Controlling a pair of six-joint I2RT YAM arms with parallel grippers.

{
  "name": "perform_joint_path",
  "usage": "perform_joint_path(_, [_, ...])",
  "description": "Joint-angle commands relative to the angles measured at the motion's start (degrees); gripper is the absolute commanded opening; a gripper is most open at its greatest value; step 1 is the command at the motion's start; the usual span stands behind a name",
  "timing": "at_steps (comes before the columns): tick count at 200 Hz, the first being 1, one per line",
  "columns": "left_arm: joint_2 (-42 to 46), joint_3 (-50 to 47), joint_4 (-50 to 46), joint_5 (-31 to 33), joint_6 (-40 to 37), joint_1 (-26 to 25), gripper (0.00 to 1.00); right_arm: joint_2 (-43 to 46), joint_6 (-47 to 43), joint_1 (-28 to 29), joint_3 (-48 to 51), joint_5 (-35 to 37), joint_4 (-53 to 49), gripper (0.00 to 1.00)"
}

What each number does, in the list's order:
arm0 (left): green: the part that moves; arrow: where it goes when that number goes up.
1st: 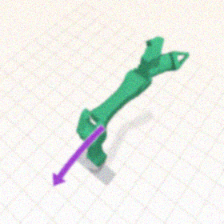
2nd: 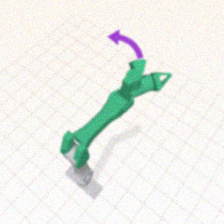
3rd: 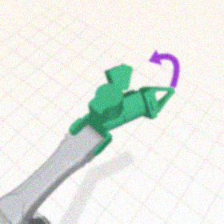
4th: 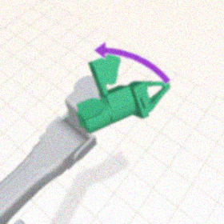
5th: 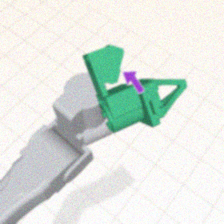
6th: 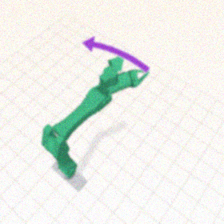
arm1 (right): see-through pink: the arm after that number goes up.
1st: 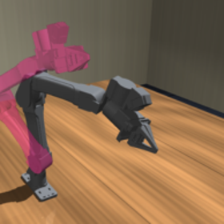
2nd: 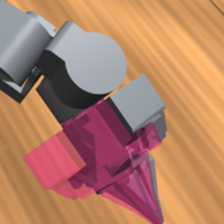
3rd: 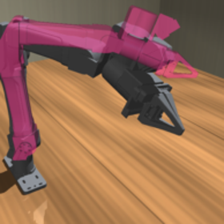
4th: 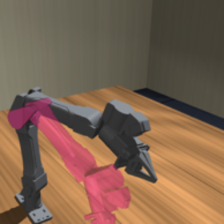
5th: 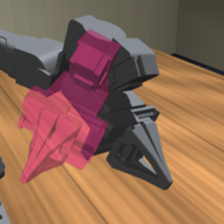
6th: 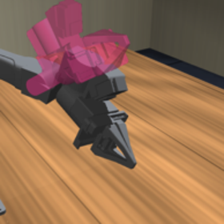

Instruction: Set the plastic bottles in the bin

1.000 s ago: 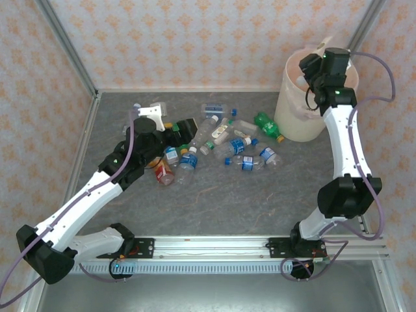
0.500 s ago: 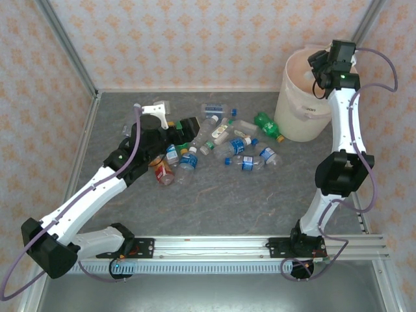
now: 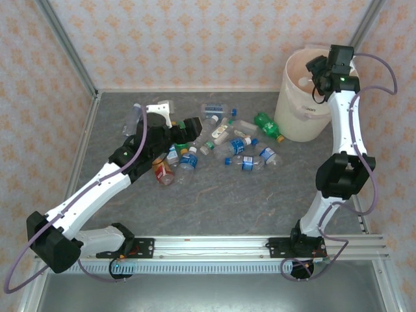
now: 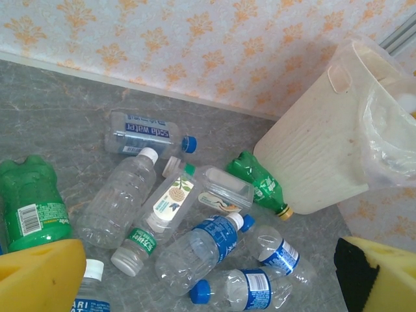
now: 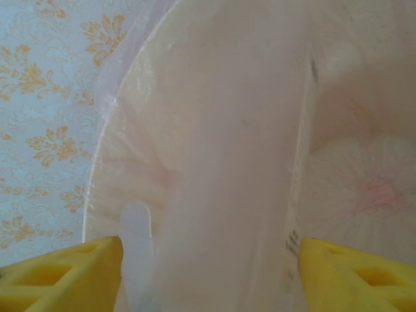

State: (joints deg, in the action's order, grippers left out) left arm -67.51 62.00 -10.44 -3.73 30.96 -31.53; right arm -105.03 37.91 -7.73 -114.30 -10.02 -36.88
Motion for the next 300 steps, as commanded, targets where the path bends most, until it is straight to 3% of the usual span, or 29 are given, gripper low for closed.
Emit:
perform_joint_path(1, [-0.33,2.59,1.74,0.90,-2.09,-0.46,0.99,4.51,-1.58,-0.53,0.00,2.19,-0.79,0.75])
perform_joint_path(46, [-1.22,2.95,2.10,0.26,-2.91,-0.42,0.99,8.43,-2.84,-0.53,2.07,3.60,-1.82,0.76])
perform_joint_path(151, [-2.89,5.86,-0.57,-0.31,-6.61,-0.38,0.99,21.00,-2.62,-0.52,24.20,3.48,5.03,0.76])
perform_joint_path(220, [-2.03,4.74,-2.25,3.22,-7.62,-0.27,0.99,25.78,-7.73,-0.12,25.53,-0.86,5.90,0.79])
perform_joint_path(248, [-2.16,3.70,-2.27,4.95,-6.63,0.26,0.99,28.56,-11.48,4.04,25.44,1.82,4.60,0.79])
perform_joint_path(270, [-3.37,3.24,-3.12,2.26,-5.74,1.96,0.99,30.04,-12.94,8.78,26.92,2.86,4.28,0.78])
perform_joint_path(300, [-3.70,0.32,-4.04,4.02,-2.66,3.69,0.99,30.31,-13.56,16.69,29.76,5.68,3.66,0.78])
